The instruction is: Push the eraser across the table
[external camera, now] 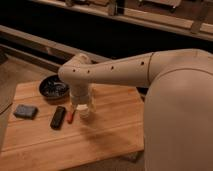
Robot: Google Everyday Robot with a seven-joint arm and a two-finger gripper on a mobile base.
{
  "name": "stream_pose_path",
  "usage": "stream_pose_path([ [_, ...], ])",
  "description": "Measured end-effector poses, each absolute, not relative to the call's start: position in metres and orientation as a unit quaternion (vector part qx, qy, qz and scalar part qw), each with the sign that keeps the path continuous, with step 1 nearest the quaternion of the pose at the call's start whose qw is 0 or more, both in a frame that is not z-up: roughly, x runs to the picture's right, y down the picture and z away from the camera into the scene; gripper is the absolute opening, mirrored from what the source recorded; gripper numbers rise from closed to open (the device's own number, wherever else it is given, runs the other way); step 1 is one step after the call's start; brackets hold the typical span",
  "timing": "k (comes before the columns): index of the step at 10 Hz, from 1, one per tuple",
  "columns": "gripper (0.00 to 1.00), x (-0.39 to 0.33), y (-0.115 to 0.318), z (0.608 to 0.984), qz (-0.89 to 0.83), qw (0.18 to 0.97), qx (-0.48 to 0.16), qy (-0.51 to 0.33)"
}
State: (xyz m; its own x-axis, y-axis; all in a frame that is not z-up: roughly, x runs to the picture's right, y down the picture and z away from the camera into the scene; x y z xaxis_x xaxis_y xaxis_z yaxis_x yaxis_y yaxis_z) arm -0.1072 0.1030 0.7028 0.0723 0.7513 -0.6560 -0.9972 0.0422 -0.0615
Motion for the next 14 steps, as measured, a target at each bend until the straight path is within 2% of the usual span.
stream_pose_path([
  [3,0.65,-0.107,0.1,0.702,0.645,0.678,-0.267,0.23],
  [6,0.65,-0.106,0.079,0.691,0.656,0.676,-0.262,0.207],
  [8,0.52,-0.108,0.067,0.682,0.654,0.688,-0.248,0.192],
  [12,0.11,-0.127,0.066,0.669,0.615,0.734,-0.225,0.179],
  [14,0.0,-0.15,0.079,0.671,0.582,0.76,-0.227,0.181],
])
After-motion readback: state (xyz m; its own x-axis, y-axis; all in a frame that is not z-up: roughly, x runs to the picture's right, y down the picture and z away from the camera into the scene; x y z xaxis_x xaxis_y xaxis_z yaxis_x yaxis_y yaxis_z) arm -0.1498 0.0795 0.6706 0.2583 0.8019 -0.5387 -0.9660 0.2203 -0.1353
